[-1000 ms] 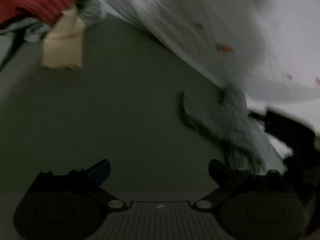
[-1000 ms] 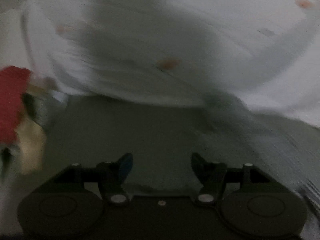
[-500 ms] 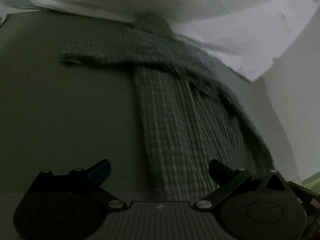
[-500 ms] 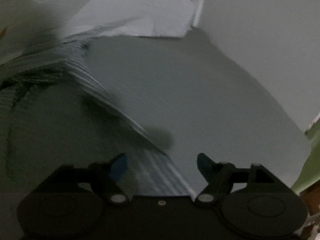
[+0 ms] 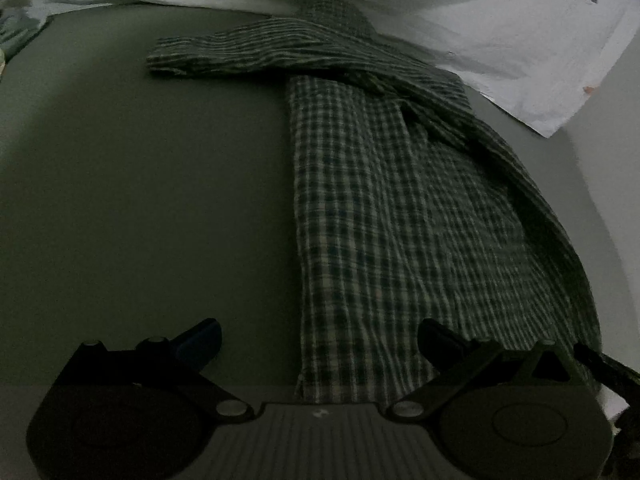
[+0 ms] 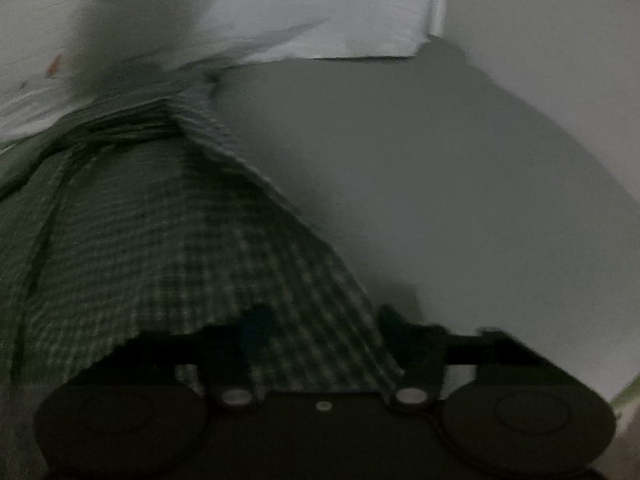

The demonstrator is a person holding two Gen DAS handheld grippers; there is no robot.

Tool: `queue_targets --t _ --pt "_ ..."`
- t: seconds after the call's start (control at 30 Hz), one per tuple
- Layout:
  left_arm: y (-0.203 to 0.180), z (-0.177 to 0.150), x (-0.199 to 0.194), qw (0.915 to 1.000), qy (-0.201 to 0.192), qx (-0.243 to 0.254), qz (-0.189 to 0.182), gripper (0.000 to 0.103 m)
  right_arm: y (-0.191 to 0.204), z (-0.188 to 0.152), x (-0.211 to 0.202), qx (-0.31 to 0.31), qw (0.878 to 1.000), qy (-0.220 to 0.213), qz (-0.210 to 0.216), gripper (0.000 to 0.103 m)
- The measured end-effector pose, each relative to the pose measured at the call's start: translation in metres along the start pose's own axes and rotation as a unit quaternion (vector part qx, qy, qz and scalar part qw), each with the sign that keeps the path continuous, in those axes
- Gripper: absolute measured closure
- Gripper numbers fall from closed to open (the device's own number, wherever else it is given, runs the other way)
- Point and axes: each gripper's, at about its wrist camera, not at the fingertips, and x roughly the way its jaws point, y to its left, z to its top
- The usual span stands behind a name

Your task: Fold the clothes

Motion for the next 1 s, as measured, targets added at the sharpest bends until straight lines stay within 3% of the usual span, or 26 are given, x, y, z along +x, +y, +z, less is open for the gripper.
queue_targets --t 0.03,0.07,0.2,0.3,0.37,0.43,0.5,0.57,0.63,0.67,0.7,0.73,0.77,0.87,1.0 --pt "-0.002 0.002 0.004 1.0000 0.000 0.002 0.004 0.000 0.006 0.003 0.001 -0.019 1.000 0.004 0.005 0.098" --pt "-0.002 0.004 0.005 1.0000 0.001 0.004 0.007 0.000 0.013 0.004 0.001 -0.045 0.999 0.007 -0.003 0.101" --pt "-0.004 0.007 0.008 0.9998 0.005 0.016 0.014 0.000 0.050 0.005 -0.020 -0.165 0.985 -0.013 -0.044 0.102" --pt "-0.004 0.009 0.007 0.9996 0.008 0.018 0.021 0.000 0.089 0.000 -0.059 -0.271 0.960 -0.057 -0.042 0.102" --pt "0.003 0.011 0.004 0.9997 0.004 0.005 0.024 0.000 0.119 -0.014 -0.079 -0.337 0.939 -0.073 -0.016 0.102" --pt "0.013 0.011 -0.003 0.9996 -0.002 -0.013 0.025 0.000 0.143 -0.028 -0.084 -0.367 0.928 -0.064 0.025 0.102" --pt "0.026 0.011 -0.008 0.9991 -0.008 -0.033 0.026 0.000 0.163 -0.046 -0.075 -0.377 0.923 -0.022 0.074 0.102" --pt "0.039 0.012 -0.012 0.9981 -0.013 -0.053 0.027 0.000 0.175 -0.059 -0.061 -0.378 0.922 0.009 0.090 0.101" --pt "0.052 0.013 -0.017 0.9970 -0.019 -0.069 0.030 0.000 0.178 -0.054 -0.060 -0.375 0.922 0.012 0.092 0.098" --pt "0.057 0.014 -0.020 0.9966 -0.023 -0.073 0.029 0.000 0.177 -0.047 -0.059 -0.365 0.925 0.021 0.100 0.093" --pt "0.063 0.015 -0.023 0.9963 -0.027 -0.078 0.026 0.000 0.174 -0.039 -0.060 -0.348 0.930 0.027 0.113 0.086" --pt "0.068 0.016 -0.025 0.9958 -0.030 -0.083 0.023 0.000 0.169 -0.029 -0.062 -0.323 0.937 0.032 0.127 0.070" --pt "0.073 0.019 -0.026 0.9954 -0.032 -0.088 0.020 0.000 0.165 -0.020 -0.063 -0.298 0.944 0.033 0.139 0.064" --pt "0.089 0.029 -0.030 0.9939 -0.041 -0.101 0.013 0.000 0.152 0.011 -0.065 -0.205 0.963 0.033 0.170 0.060" --pt "0.113 0.055 -0.030 0.9903 -0.057 -0.126 -0.011 0.000 0.136 0.043 -0.049 -0.066 0.984 0.030 0.160 0.058"
